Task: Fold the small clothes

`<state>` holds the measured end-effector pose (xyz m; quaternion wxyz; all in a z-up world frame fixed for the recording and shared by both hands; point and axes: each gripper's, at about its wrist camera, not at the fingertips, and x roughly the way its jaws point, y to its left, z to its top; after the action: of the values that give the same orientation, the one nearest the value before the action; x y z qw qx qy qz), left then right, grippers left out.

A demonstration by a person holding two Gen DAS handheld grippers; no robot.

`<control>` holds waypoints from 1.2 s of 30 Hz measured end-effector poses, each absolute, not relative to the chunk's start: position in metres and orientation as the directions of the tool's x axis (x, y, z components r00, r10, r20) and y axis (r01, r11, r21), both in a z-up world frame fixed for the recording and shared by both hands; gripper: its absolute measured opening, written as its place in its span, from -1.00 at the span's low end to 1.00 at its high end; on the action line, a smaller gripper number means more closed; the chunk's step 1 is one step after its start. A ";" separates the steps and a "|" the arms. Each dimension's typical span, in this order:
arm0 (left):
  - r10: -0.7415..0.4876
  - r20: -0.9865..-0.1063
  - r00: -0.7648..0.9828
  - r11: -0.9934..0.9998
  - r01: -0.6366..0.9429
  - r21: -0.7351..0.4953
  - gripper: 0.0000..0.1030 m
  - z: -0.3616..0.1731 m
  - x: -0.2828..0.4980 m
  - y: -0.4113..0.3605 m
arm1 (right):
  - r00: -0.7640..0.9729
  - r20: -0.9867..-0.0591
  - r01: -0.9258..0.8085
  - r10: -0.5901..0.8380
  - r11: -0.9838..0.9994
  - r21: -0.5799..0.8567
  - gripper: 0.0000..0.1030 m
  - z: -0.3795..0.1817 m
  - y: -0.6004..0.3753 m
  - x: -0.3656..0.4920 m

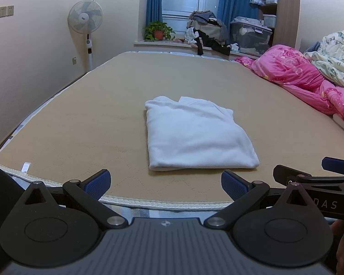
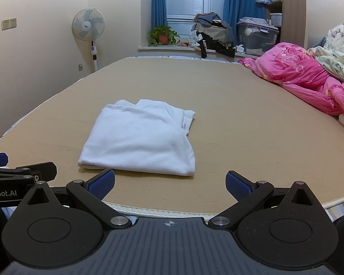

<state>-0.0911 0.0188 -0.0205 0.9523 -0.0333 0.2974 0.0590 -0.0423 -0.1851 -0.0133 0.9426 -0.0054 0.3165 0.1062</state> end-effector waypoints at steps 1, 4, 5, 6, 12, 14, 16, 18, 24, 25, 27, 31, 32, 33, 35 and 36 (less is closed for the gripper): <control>0.093 -0.570 0.816 0.991 -0.132 -0.028 0.99 -0.020 -0.091 0.019 | 0.777 -0.598 -0.204 0.197 0.977 0.057 0.98 -0.013 -0.185 -0.042; 0.093 -0.570 0.816 0.991 -0.132 -0.028 0.99 -0.021 -0.091 0.019 | 0.777 -0.598 -0.203 0.197 0.977 0.057 0.98 -0.013 -0.185 -0.042; 0.093 -0.570 0.816 0.991 -0.132 -0.028 0.99 -0.021 -0.091 0.019 | 0.777 -0.598 -0.203 0.197 0.977 0.057 0.98 -0.013 -0.185 -0.042; 0.093 -0.571 0.816 0.991 -0.132 -0.028 0.99 -0.021 -0.091 0.019 | 0.777 -0.598 -0.204 0.197 0.977 0.057 0.98 -0.013 -0.185 -0.042; 0.093 -0.570 0.816 0.991 -0.133 -0.028 0.99 -0.021 -0.091 0.018 | 0.777 -0.598 -0.203 0.197 0.977 0.057 0.98 -0.013 -0.185 -0.042; 0.089 -0.569 0.818 0.991 -0.130 -0.032 0.99 -0.020 -0.091 0.018 | 0.777 -0.599 -0.203 0.195 0.978 0.055 0.98 -0.014 -0.185 -0.043; 0.088 -0.568 0.818 0.991 -0.128 -0.032 0.99 -0.020 -0.091 0.019 | 0.777 -0.599 -0.202 0.194 0.978 0.054 0.98 -0.013 -0.184 -0.043; 0.086 -0.569 0.818 0.991 -0.128 -0.034 0.99 -0.020 -0.090 0.020 | 0.777 -0.599 -0.202 0.195 0.978 0.057 0.98 -0.013 -0.185 -0.043; 0.087 -0.569 0.818 0.991 -0.128 -0.033 0.99 -0.020 -0.090 0.019 | 0.777 -0.599 -0.202 0.195 0.978 0.056 0.98 -0.013 -0.185 -0.043; 0.087 -0.569 0.818 0.991 -0.128 -0.033 0.99 -0.020 -0.090 0.019 | 0.777 -0.599 -0.202 0.195 0.978 0.056 0.98 -0.013 -0.185 -0.043; 0.087 -0.569 0.818 0.991 -0.128 -0.032 0.99 -0.020 -0.091 0.019 | 0.777 -0.599 -0.203 0.195 0.978 0.056 0.98 -0.013 -0.185 -0.043; 0.087 -0.569 0.818 0.991 -0.129 -0.034 0.99 -0.020 -0.091 0.019 | 0.777 -0.599 -0.203 0.195 0.978 0.055 0.98 -0.013 -0.185 -0.043; 0.087 -0.568 0.818 0.991 -0.128 -0.033 0.99 -0.020 -0.091 0.019 | 0.777 -0.599 -0.203 0.195 0.978 0.055 0.98 -0.013 -0.185 -0.043; 0.087 -0.569 0.818 0.991 -0.128 -0.033 0.99 -0.020 -0.091 0.019 | 0.777 -0.599 -0.203 0.195 0.978 0.055 0.98 -0.013 -0.185 -0.043; 0.087 -0.568 0.818 0.991 -0.129 -0.033 0.99 -0.020 -0.091 0.019 | 0.776 -0.599 -0.203 0.195 0.978 0.056 0.98 -0.013 -0.185 -0.043; 0.087 -0.568 0.818 0.991 -0.128 -0.033 0.99 -0.020 -0.091 0.019 | 0.776 -0.599 -0.203 0.196 0.978 0.056 0.98 -0.013 -0.185 -0.043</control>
<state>-0.0908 0.0190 -0.0201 0.9528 -0.0350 0.2961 0.0565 -0.0429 -0.1853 -0.0132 0.9424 -0.0058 0.3173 0.1058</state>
